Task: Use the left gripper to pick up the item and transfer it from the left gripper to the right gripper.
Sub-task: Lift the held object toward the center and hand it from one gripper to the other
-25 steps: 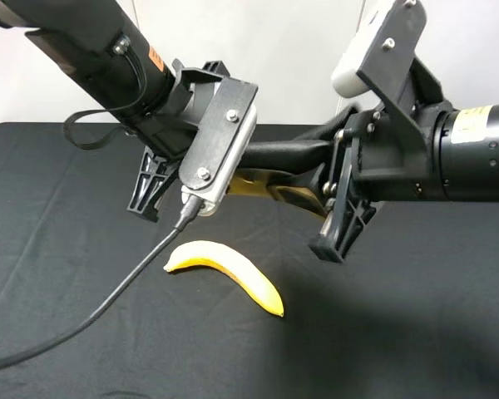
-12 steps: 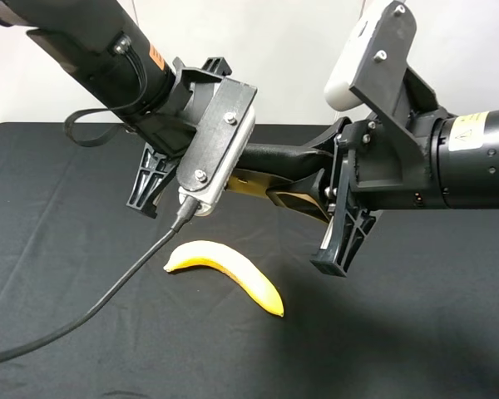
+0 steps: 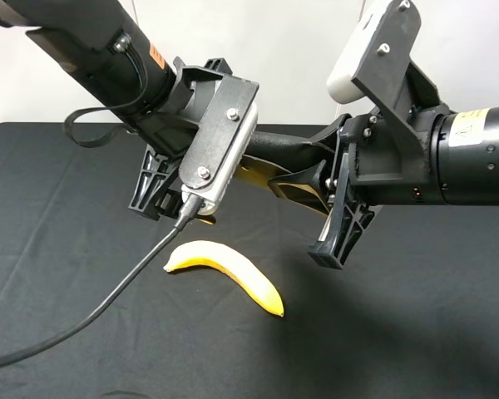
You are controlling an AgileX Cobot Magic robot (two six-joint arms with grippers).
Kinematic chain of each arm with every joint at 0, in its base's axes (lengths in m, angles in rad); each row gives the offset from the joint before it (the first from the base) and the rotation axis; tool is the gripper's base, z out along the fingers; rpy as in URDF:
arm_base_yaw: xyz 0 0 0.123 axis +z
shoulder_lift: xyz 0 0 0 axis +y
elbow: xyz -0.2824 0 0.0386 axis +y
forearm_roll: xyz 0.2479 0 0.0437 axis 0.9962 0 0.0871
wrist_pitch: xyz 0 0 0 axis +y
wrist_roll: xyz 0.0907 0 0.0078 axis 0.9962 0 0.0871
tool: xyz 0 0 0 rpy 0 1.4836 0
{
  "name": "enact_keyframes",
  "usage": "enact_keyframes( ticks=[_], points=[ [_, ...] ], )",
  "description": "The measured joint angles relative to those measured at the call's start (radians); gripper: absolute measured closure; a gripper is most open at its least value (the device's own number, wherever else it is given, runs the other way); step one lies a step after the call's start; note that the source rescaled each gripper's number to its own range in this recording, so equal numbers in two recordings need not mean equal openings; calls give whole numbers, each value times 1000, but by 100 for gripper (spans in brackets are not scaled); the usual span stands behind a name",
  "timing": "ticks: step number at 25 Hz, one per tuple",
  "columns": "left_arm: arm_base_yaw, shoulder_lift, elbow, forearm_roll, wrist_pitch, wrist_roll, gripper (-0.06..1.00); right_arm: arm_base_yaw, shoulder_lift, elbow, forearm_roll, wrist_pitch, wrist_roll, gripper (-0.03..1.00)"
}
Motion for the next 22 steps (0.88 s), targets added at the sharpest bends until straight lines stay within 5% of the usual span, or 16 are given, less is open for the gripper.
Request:
enact_keyframes(
  ticks=[22],
  points=[
    [0, -89, 0, -1, -70, -18, 0, 0, 0, 0, 0, 0, 2, 95]
  ],
)
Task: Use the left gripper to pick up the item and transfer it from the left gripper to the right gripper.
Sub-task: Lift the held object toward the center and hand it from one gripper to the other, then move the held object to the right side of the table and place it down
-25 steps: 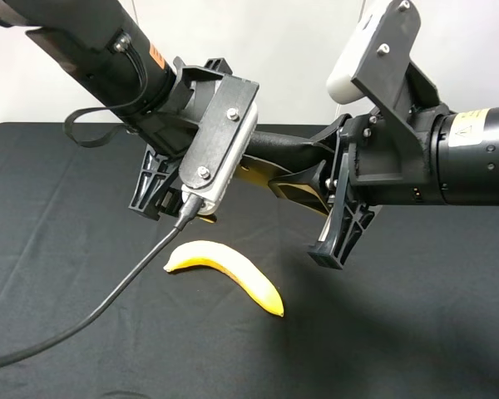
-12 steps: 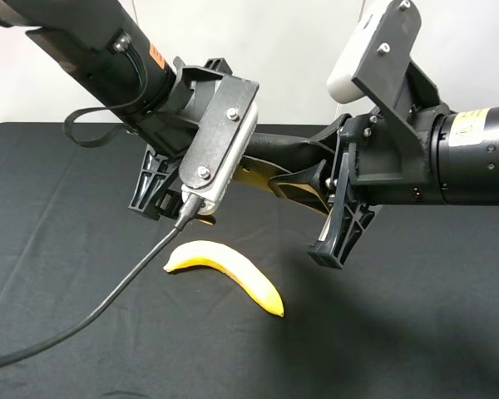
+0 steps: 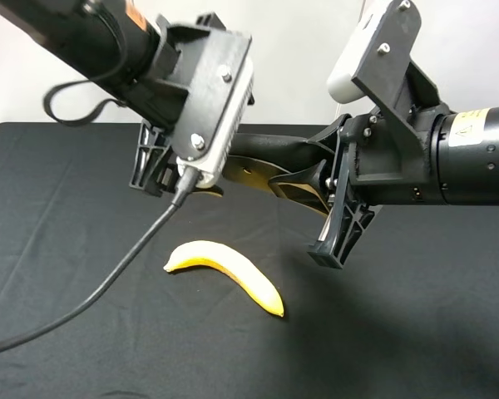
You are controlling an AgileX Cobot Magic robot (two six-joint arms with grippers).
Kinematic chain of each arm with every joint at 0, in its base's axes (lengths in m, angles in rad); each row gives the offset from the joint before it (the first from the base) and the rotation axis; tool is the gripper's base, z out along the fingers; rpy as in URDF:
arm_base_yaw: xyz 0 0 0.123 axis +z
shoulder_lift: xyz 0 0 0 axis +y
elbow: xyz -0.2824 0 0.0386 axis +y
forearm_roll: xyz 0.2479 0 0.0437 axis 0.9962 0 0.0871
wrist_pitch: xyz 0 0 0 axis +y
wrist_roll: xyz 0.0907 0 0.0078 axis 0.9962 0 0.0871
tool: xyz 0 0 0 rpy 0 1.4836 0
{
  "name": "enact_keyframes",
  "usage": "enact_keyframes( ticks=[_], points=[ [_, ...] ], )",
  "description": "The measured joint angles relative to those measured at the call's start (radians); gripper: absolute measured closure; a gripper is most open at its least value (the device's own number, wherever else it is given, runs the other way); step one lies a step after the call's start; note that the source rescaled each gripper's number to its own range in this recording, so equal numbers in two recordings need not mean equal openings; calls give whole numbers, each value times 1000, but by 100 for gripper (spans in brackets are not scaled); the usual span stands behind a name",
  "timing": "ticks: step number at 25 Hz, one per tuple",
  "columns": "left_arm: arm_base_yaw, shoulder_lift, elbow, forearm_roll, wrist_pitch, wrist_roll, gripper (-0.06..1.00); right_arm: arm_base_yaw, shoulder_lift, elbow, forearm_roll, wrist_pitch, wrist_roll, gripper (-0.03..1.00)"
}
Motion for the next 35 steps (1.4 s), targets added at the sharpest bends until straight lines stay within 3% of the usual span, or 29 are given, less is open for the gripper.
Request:
enact_keyframes(
  ticks=[6, 15, 22, 29, 35],
  points=[
    [0, -71, 0, 10, 8, -68, 0, 0, 0, 0, 0, 0, 1, 95],
    [0, -177, 0, 180, 38, -421, 0, 0, 0, 0, 0, 0, 1, 95],
    [0, -225, 0, 267, 259, -738, 0, 0, 0, 0, 0, -2, 1, 96],
    [0, -233, 0, 287, 517, -984, 0, 0, 0, 0, 0, -2, 1, 96],
    [0, -280, 0, 287, 587, -1131, 0, 0, 0, 0, 0, -2, 1, 96]
  ],
)
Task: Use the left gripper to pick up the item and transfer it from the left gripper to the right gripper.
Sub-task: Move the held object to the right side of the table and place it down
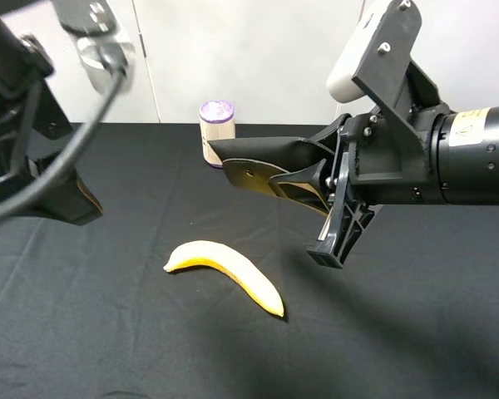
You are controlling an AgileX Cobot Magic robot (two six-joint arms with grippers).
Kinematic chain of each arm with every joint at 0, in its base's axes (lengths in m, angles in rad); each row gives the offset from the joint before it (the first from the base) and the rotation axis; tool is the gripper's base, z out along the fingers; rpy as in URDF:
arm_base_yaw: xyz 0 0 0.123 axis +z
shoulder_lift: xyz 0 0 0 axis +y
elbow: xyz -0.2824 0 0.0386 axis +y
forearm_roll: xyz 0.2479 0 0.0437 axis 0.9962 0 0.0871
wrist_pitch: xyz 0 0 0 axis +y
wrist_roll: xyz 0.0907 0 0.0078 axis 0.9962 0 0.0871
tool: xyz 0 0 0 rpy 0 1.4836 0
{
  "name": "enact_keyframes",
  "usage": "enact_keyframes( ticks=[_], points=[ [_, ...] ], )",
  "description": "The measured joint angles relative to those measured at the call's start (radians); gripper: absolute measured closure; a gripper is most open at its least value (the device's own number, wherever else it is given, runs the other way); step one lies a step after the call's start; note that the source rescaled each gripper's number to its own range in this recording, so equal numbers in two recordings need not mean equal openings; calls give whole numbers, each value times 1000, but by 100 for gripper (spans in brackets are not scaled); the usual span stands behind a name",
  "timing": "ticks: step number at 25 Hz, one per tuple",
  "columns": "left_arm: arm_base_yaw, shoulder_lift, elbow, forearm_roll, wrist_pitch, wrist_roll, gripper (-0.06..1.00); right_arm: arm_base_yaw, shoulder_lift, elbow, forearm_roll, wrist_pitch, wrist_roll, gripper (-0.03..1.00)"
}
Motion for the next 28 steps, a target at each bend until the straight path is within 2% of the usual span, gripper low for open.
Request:
enact_keyframes(
  ticks=[14, 18, 22, 28],
  points=[
    [0, -314, 0, 1, 36, -254, 0, 0, 0, 0, 0, 0, 43, 96],
    [0, -418, 19, 25, 47, -309, 0, 0, 0, 0, 0, 0, 57, 96],
    [0, -558, 122, 70, 50, -357, 0, 0, 0, 0, 2, 0, 81, 96],
    [0, -793, 355, 73, 50, -402, 0, 0, 0, 0, 3, 0, 94, 96]
  ],
)
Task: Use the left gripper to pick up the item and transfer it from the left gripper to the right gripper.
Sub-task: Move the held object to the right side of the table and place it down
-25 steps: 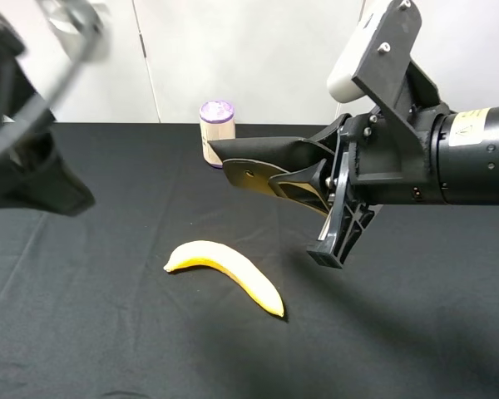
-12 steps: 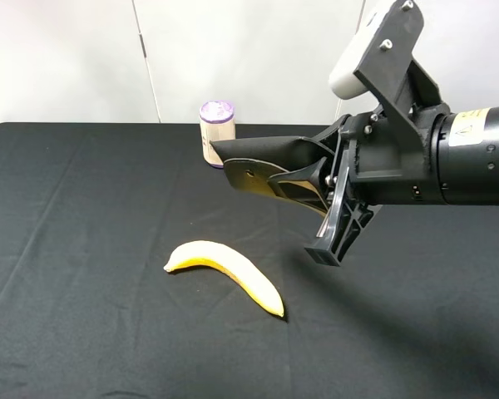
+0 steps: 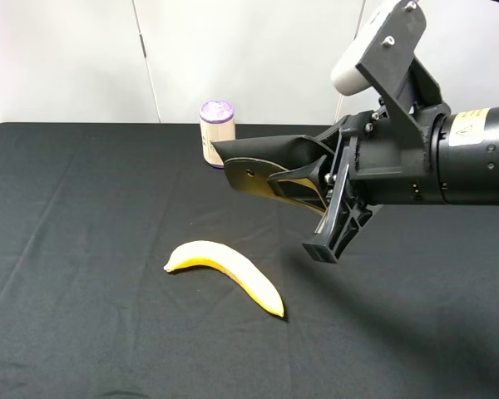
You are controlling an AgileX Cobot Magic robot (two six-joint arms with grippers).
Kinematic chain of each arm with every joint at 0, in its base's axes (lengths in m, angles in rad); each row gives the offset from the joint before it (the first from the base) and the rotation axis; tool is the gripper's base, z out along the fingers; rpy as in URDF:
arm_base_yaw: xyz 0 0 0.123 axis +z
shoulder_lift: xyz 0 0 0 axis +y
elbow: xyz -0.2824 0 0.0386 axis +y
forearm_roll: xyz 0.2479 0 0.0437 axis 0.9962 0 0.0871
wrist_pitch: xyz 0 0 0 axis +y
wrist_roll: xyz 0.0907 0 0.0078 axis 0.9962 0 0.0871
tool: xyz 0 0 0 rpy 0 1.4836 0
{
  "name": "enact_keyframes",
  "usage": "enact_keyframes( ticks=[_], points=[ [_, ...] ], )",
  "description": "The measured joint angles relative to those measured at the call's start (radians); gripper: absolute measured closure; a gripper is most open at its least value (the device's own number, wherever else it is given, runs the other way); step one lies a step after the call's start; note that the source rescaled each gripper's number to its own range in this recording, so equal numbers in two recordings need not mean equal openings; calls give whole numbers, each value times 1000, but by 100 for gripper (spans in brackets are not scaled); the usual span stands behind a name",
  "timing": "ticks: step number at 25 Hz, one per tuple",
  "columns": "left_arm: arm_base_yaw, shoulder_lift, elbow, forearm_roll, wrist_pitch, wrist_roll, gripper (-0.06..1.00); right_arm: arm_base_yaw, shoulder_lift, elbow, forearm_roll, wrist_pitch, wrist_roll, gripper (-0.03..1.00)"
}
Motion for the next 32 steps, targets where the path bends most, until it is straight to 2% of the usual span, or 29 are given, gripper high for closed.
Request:
enact_keyframes(
  ticks=[4, 13, 17, 29, 32],
  points=[
    [0, -161, 128, -14, -3, -4, 0, 0, 0, 0, 1, 0, 3, 96],
    [0, -406, 273, -94, -60, -5, 0, 0, 0, 4, 1, 10, 64, 96],
    [0, -417, 293, -100, -99, 2, 1, 0, 0, 4, 4, 32, 86, 96],
    [0, -420, 293, -100, -103, 3, 1, 0, 0, 4, 4, 33, 93, 97],
    [30, -420, 293, -100, -103, 3, 1, 0, 0, 4, 4, 33, 94, 97]
  ],
)
